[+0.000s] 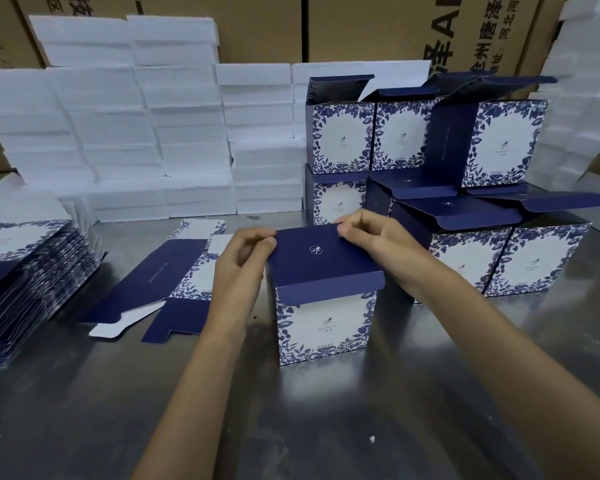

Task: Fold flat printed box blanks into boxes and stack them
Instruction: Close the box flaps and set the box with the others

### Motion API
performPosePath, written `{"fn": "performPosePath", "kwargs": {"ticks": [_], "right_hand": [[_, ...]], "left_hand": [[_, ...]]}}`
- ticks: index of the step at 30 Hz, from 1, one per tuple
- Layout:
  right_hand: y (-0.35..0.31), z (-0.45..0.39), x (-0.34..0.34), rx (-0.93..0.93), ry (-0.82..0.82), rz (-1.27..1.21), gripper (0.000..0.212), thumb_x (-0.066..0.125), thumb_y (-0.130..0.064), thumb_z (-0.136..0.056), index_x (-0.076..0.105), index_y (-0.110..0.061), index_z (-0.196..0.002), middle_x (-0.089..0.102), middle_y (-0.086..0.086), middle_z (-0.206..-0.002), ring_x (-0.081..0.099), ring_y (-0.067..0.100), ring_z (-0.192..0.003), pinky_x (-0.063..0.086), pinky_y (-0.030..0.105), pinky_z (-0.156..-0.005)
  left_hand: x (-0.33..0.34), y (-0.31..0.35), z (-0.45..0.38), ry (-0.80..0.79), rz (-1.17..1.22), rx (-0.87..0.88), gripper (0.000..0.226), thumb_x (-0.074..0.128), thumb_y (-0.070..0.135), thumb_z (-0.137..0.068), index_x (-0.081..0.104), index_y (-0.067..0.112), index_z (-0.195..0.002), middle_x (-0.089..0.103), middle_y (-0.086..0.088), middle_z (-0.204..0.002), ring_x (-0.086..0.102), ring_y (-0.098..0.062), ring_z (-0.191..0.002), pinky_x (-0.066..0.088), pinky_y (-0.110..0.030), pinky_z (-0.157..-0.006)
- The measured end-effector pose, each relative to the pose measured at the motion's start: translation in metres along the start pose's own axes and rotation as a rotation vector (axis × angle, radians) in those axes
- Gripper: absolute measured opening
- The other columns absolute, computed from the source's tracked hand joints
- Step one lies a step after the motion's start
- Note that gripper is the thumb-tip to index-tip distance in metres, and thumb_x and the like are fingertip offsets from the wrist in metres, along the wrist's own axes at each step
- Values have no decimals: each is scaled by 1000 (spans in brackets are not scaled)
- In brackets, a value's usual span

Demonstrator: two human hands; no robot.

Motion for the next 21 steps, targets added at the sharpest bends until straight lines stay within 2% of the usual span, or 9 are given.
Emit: {"fn": "performPosePath", "kwargs": {"ticks": [3, 5, 7, 9, 11, 12, 14, 18, 21], "right_hand": [[-13, -10, 4, 36, 5, 90, 12, 61, -14, -96, 61, -25, -91, 67, -3, -98, 62, 13, -92, 47, 31, -90], [-25, -20, 11, 78, -4, 177, 10, 62, -15, -91, 59, -24, -94, 66, -2, -90, 60, 12, -84, 47, 28, -79], [-34, -27, 23, 101, -41, 258, 4, 63, -19, -90, 64, -21, -86, 66, -2, -84, 60, 12, -78, 48, 25, -71], [-32, -29, 33, 135, -76, 285, 12, 66, -28, -91, 70, -18, -85, 69, -1, -82, 61, 11, -73, 49, 19, -62], [-27, -31, 37, 152, -67, 275, 23, 68, -34, -91, 74, -12, -95, 73, 1, -88, 63, 11, -73, 50, 20, -62], [-24, -31, 37, 146, -63, 272, 26, 68, -34, -92, 75, -10, -99, 75, 1, -92, 65, 10, -75, 51, 20, -64], [-21, -31, 37, 116, -70, 299, 23, 65, -32, -95, 74, -12, -100, 75, 2, -99, 67, 11, -82, 54, 22, -70], [-23, -33, 39, 87, -73, 321, 13, 62, -23, -97, 64, -14, -87, 71, 8, -99, 62, 15, -83, 54, 32, -81], [-24, -32, 39, 112, -74, 297, 15, 64, -20, -96, 61, -15, -83, 66, 3, -86, 58, 12, -73, 50, 25, -68]], "left_hand": [[9, 11, -11, -30, -62, -84, 18, 52, 11, -94, 66, 16, -104, 74, 13, -104, 65, 1, -79, 50, -24, -70], [16, 23, -22, -20, -203, -148, 17, 52, 16, -93, 64, 19, -103, 68, 8, -91, 57, -5, -70, 43, -25, -63], [28, 35, -30, -36, -375, -140, 15, 54, 19, -92, 66, 15, -99, 60, 5, -84, 50, -11, -70, 38, -26, -61], [39, 38, -32, -66, -482, -106, 18, 53, 19, -92, 65, 10, -82, 55, 1, -73, 45, -16, -67, 34, -26, -58], [41, 34, -31, -65, -523, -81, 29, 52, 18, -93, 58, 12, -65, 50, 2, -63, 42, -15, -60, 32, -23, -51], [39, 33, -31, -58, -532, -73, 30, 52, 18, -93, 61, 14, -65, 54, 3, -64, 45, -14, -61, 34, -21, -50], [35, 29, -32, -43, -543, -85, 24, 54, 20, -95, 71, 15, -79, 63, 7, -75, 55, -12, -71, 41, -21, -58], [36, 26, -34, -46, -510, -125, 15, 54, 19, -96, 66, 13, -88, 58, 10, -80, 53, -9, -73, 40, -21, -58], [38, 28, -33, -62, -491, -168, 12, 53, 17, -96, 62, 13, -89, 58, 4, -80, 50, -10, -66, 37, -20, -52]]}}
Point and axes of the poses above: each hand's wrist, its own z-axis away from the middle knuckle, its own x-axis out of the palm, y = z × x, the point moved 6 cm from there along -z, towards the middle knuckle
